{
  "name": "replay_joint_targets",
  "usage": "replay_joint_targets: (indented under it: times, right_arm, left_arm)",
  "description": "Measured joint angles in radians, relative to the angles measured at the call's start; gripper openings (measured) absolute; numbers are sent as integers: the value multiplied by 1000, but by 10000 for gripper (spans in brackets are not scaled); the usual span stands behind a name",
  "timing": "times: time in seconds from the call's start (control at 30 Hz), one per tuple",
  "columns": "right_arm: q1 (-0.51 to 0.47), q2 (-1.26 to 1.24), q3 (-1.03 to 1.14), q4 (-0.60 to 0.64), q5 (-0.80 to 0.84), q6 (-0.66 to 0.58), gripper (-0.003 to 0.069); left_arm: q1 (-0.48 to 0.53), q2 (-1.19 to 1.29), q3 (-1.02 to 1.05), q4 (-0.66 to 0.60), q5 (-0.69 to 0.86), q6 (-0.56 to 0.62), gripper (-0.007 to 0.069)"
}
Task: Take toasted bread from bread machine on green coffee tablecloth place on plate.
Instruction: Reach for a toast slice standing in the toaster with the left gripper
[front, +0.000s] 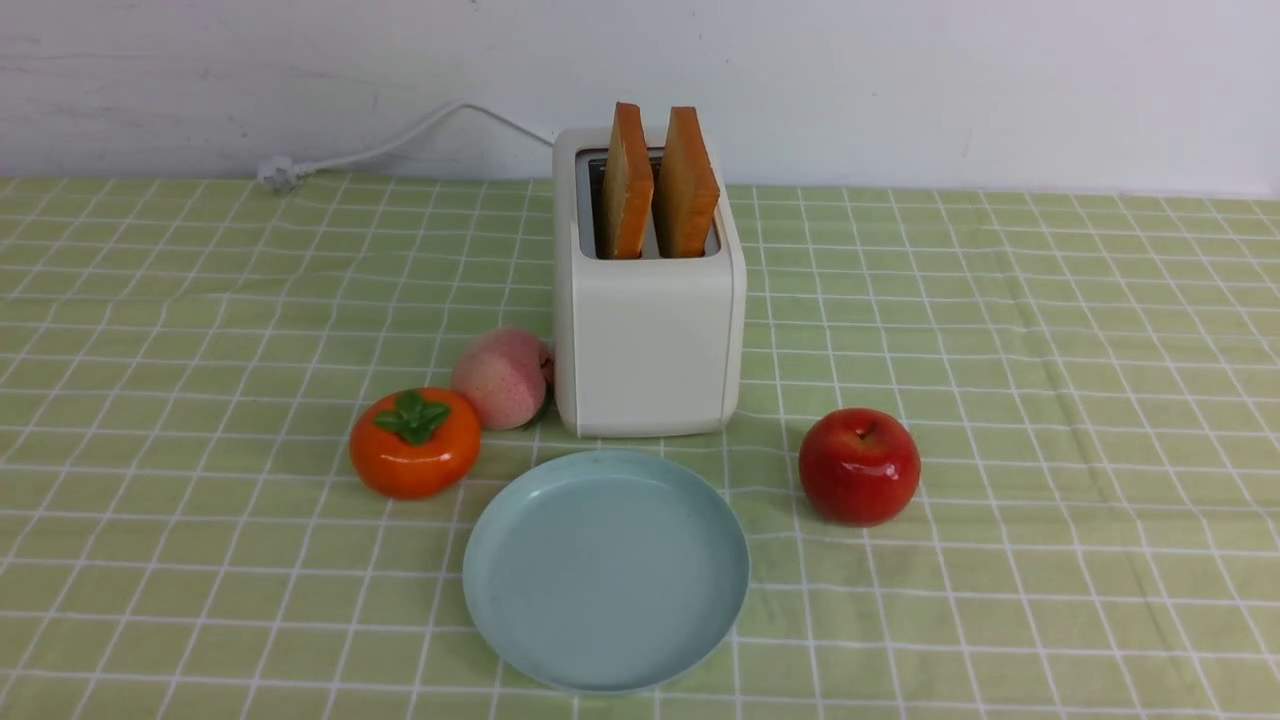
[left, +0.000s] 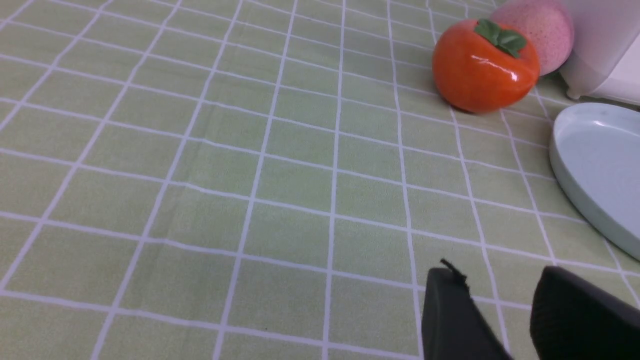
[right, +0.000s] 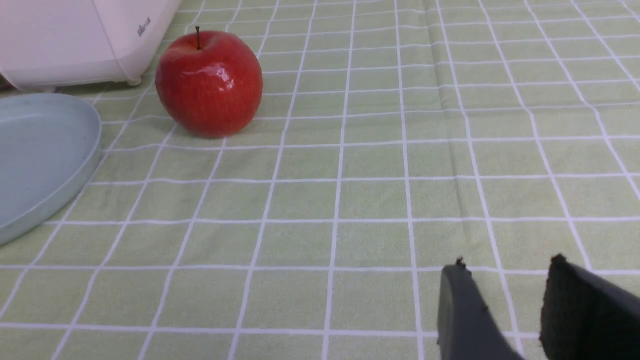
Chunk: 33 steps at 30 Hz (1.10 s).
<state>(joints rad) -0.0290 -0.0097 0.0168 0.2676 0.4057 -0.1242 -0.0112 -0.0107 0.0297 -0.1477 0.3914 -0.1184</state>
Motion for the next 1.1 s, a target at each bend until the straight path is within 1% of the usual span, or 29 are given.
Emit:
replay_joint_targets:
  times: [0.43,0.6,0.67,0.8,0.87,0.97,1.07,1.1]
  right_arm:
    - [0,0,0,0,0,0,240]
    - [2,0,0,0,0,0,240]
    - [33,0,0,-2,0,0,240]
    - [60,0,0,-2,0,0,240]
    - [61,0,0,-2,0,0,240]
    - [61,0,0,-2,0,0,240]
    - [61,0,0,-2,0,0,240]
    - [61,0,0,-2,0,0,240]
  left_arm:
    - [0,0,0,0,-1,0,239]
    - [0,0,0,0,-56,-2,239]
    - [0,0,0,-41,-114,-24,239]
    - [0,0,0,-126,-183,-57,239]
    - [0,0,0,-154,-217,-65,239]
    - [0,0,0,-230,-313,-79,239]
    - [0,0,0,-264,-343,-81,239]
    - [0,0,0,-301,-352,-83,239]
